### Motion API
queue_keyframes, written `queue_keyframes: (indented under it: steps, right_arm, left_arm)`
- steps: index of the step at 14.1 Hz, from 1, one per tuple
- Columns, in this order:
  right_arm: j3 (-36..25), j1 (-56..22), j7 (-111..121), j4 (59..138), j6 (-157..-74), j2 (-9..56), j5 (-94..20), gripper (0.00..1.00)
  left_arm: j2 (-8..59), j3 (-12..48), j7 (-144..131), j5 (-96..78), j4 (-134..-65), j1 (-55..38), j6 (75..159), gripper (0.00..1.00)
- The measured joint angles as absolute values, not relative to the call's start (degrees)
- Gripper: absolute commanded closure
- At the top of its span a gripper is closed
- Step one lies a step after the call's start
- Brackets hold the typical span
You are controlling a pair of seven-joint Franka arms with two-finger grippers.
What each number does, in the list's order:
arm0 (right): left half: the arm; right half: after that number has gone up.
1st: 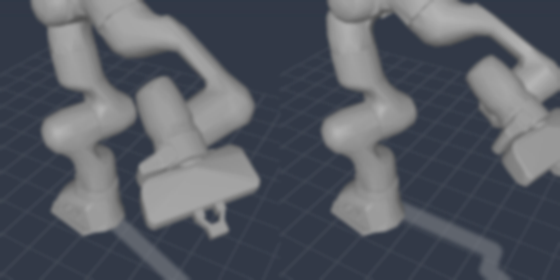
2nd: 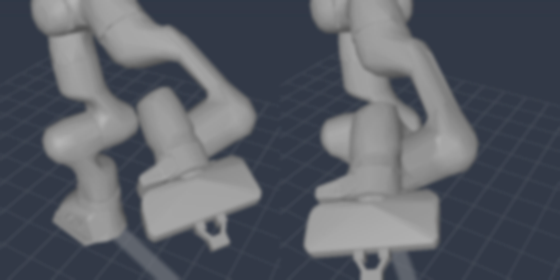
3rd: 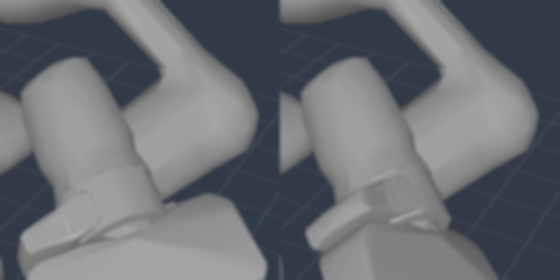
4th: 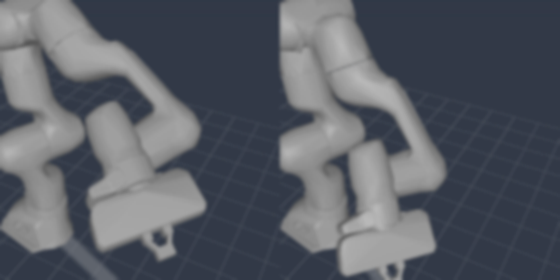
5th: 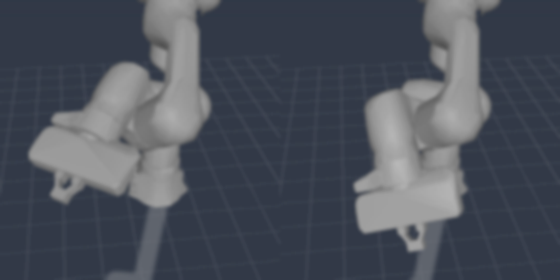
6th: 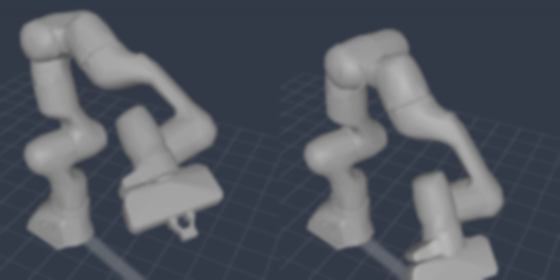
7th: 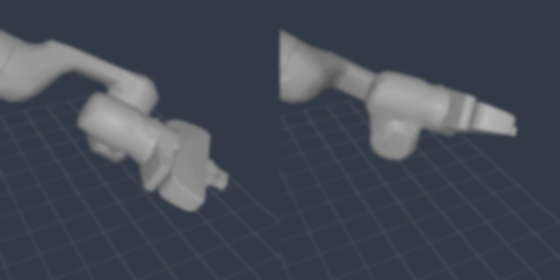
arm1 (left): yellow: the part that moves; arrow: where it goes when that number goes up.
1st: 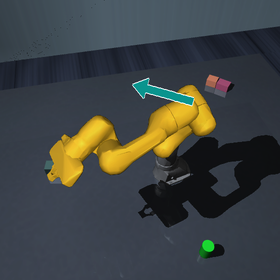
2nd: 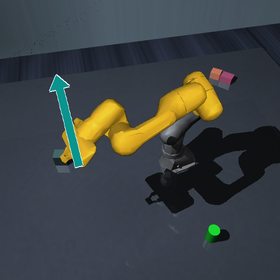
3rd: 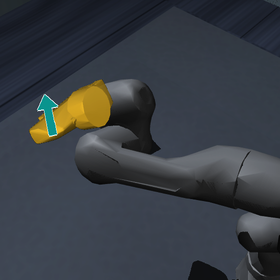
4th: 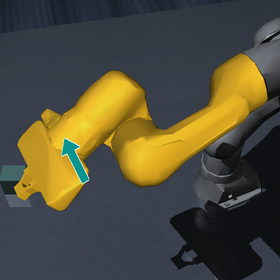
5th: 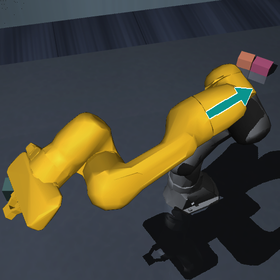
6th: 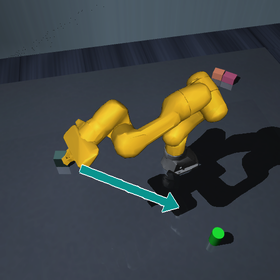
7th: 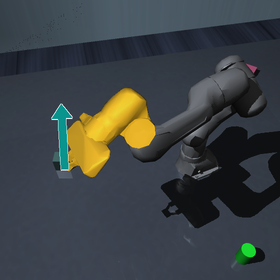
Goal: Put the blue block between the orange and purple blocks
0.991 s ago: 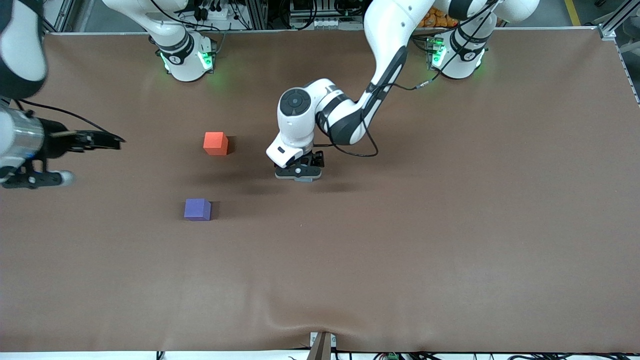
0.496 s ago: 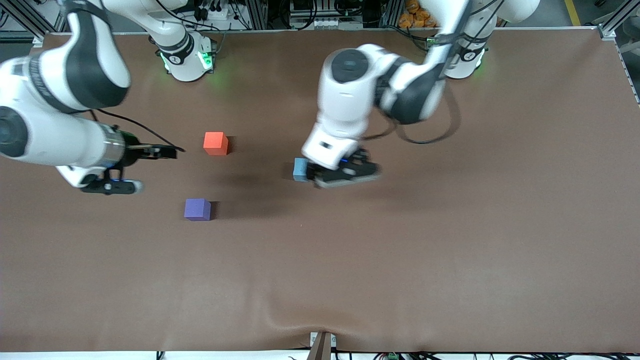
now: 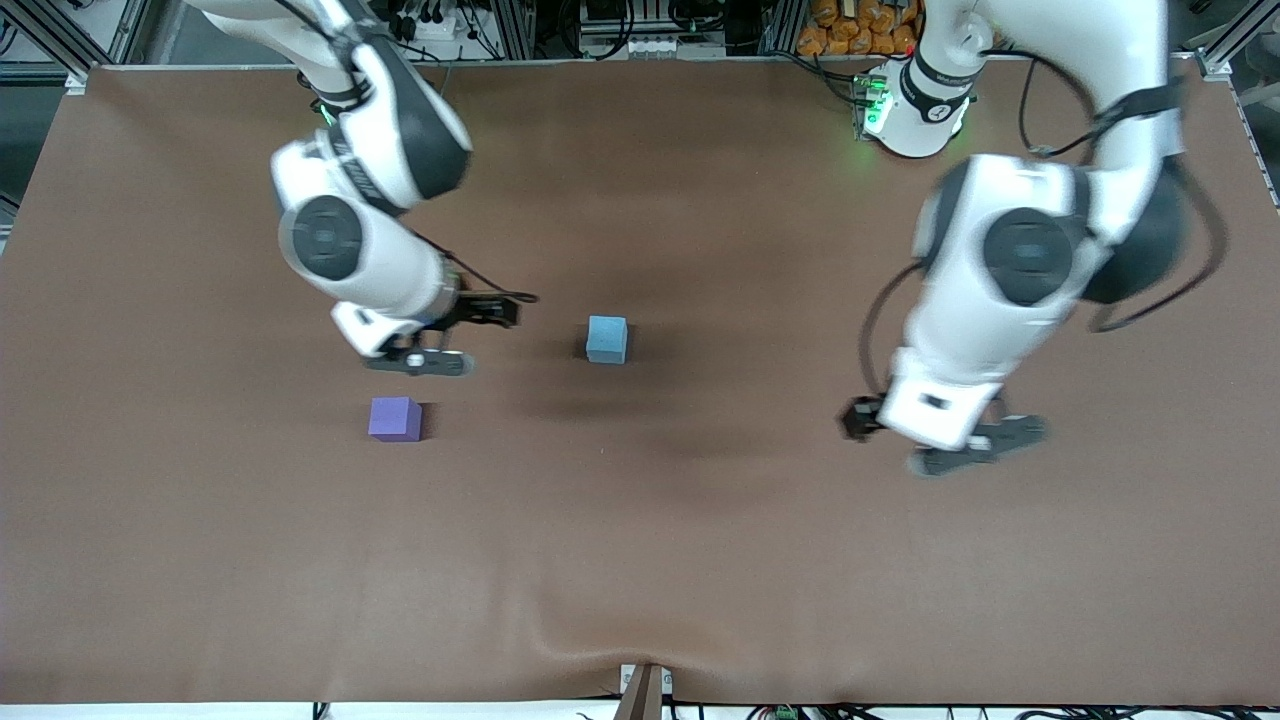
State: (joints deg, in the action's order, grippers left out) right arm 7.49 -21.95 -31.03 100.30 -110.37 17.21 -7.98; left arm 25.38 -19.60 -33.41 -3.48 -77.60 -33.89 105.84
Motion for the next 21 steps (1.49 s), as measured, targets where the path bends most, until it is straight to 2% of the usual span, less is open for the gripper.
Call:
queue_keyframes:
  steps: [6,8,11,12,15,16,21]
  right_arm:
    - [7.5,-30.6,-38.7,101.2,-125.1,26.9,-7.8,0.00]
    - [7.4,-32.1,-39.0,102.9,-128.9,28.1,-7.8,0.00]
    - [7.4,-33.6,-40.0,104.7,-132.5,28.4,-7.8,0.00]
    - [7.4,-33.9,-40.2,104.9,-133.3,28.6,-7.7,0.00]
    - [7.3,-34.3,-40.6,105.1,-135.5,30.0,-7.6,0.00]
    - [7.3,-34.5,-41.2,105.2,-136.2,30.6,-7.6,0.00]
    - [7.3,-36.0,-44.5,105.3,-139.4,33.3,-5.6,0.00]
  left_arm:
    - [12.2,-19.6,-24.7,-2.1,-90.1,-24.7,104.4,0.00]
    - [8.7,-19.6,-16.9,-1.9,-93.5,-21.3,104.2,0.00]
    - [6.8,-18.9,-7.2,-1.1,-95.0,-17.5,102.3,0.00]
    - [6.3,-17.2,-5.1,-0.7,-95.0,-15.5,101.6,0.00]
    - [4.7,-3.8,-3.9,3.0,-94.9,-5.8,100.1,0.00]
    - [4.2,-1.4,-3.9,3.5,-94.9,-4.7,98.9,0.00]
    - [-0.1,2.4,-2.3,3.7,-92.8,-4.1,91.0,0.00]
